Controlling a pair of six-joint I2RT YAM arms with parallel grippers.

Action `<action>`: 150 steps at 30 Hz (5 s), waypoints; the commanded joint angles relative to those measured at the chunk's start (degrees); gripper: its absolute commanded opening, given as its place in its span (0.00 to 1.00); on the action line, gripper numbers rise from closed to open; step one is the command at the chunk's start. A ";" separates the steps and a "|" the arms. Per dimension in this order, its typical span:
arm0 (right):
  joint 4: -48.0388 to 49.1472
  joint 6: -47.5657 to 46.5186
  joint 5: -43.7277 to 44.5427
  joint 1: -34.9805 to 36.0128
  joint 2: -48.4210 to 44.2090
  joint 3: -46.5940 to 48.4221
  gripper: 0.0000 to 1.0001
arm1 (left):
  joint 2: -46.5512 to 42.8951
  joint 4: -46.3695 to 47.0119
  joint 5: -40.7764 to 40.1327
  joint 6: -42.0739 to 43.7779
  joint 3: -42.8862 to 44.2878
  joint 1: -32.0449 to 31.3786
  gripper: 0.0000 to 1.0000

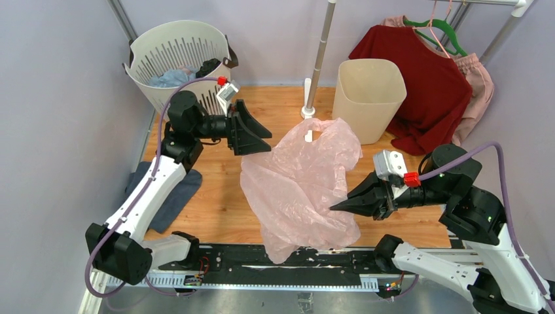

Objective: Put the trash bags into the trash bin

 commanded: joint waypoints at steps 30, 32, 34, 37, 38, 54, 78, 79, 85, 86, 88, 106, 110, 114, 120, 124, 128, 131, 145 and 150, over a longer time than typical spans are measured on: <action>-0.20 1.16 -7.61 0.82 -1.68 2.31 0.00 | -2.56 0.53 3.23 0.14 1.51 -9.39 0.86; 0.16 2.28 -9.04 0.82 -2.98 2.27 0.00 | -3.15 0.53 3.44 -0.19 1.29 -9.40 0.86; 1.20 3.21 -9.99 0.82 -4.20 1.92 0.00 | -3.65 0.53 3.45 -0.32 1.04 -9.64 0.87; 1.64 3.48 -10.03 0.82 -4.60 2.05 0.00 | -4.25 0.55 3.45 -0.30 1.14 -11.45 0.87; 1.63 3.42 -9.93 0.81 -4.46 2.10 0.00 | -4.42 0.67 3.31 -0.28 1.26 -12.48 0.87; 3.95 2.46 -9.03 0.82 -3.50 2.42 0.00 | -7.25 4.16 -0.67 -2.23 0.05 -26.95 0.79; 3.22 6.48 5.15 0.82 -6.36 -4.08 0.05 | 12.90 11.68 0.20 -14.69 15.58 -14.41 0.00; 3.17 6.48 8.42 0.82 -6.23 -4.64 0.12 | 12.65 11.69 0.39 -14.79 15.85 -14.27 0.00; -0.76 6.48 26.83 0.78 -2.74 -3.75 0.76 | 11.47 11.82 0.22 -17.20 16.23 -8.35 0.00; -1.59 7.64 29.42 0.77 -2.32 -3.18 0.79 | 11.34 11.86 -0.09 -18.03 16.60 -6.43 0.00; -2.69 8.46 33.36 0.82 -1.97 -1.96 0.81 | 11.29 11.89 -0.31 -19.27 17.97 -2.22 0.00; -18.82 13.16 72.55 -0.58 18.72 19.92 0.87 | 13.57 12.07 -0.16 -21.11 28.15 14.48 0.00; -20.50 14.44 65.81 -9.58 25.73 23.71 0.87 | 10.83 10.95 -3.22 -17.91 25.43 17.64 0.00; -19.94 14.99 59.38 -19.41 31.27 25.88 0.87 | 7.95 -17.52 -14.61 6.10 30.38 20.25 0.00; -18.13 12.88 58.58 -25.39 39.50 29.57 0.87 | 3.81 -32.35 -26.80 17.59 30.03 19.87 0.00; -15.79 10.84 56.63 -30.13 44.77 30.96 0.87 | 1.47 -33.40 -27.95 18.49 28.30 19.87 0.00; -13.40 9.38 51.84 -33.89 50.03 31.83 0.88 | -0.67 -34.06 -29.55 19.20 26.89 19.87 0.00; -12.58 9.15 46.81 -36.31 54.21 32.53 0.88 | -1.56 -36.24 -31.06 20.75 27.06 19.87 0.00; -12.80 9.20 42.82 -38.57 61.95 30.16 0.00 | -2.87 -36.95 -30.85 21.49 24.13 19.87 0.00; -13.73 8.36 45.46 -37.82 58.61 30.19 0.00 | -2.79 -36.82 -30.56 21.41 24.10 19.86 0.00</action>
